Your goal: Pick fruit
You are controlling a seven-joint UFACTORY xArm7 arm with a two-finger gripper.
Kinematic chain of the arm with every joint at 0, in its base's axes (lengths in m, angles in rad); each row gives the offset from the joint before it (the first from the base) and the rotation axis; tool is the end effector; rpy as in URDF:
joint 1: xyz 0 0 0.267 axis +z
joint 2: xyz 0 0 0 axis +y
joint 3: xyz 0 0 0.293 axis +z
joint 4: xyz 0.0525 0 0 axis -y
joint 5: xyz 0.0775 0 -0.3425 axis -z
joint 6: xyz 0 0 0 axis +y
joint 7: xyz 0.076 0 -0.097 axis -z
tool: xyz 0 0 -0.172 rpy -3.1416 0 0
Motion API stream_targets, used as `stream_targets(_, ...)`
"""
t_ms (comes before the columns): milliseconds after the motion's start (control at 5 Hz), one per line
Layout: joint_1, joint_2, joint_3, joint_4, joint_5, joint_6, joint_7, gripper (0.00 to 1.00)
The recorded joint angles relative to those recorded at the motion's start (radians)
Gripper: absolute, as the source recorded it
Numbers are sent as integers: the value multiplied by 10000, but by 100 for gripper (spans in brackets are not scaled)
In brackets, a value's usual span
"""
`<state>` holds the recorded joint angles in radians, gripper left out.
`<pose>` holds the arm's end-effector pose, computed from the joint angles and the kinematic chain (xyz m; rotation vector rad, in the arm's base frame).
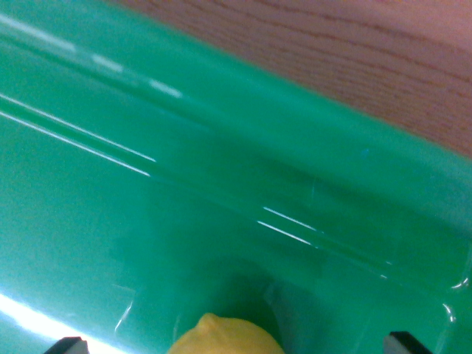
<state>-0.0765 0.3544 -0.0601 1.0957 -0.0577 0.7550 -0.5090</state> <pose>0.5059 -0.0796 0.0539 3.0211 0.6412 -0.0491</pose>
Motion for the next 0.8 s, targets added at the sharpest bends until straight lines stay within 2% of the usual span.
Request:
stream_targets(200, 0, 0, 0, 0, 0, 0, 0, 0)
stream_targets(400, -42, 129, -40, -143, -10, -260, -178, 0)
stream_targets(600, -42, 129, -40, -143, -10, -260, -178, 0)
stream_targets(800, -75, 230, -72, -256, -17, -464, -318, 0)
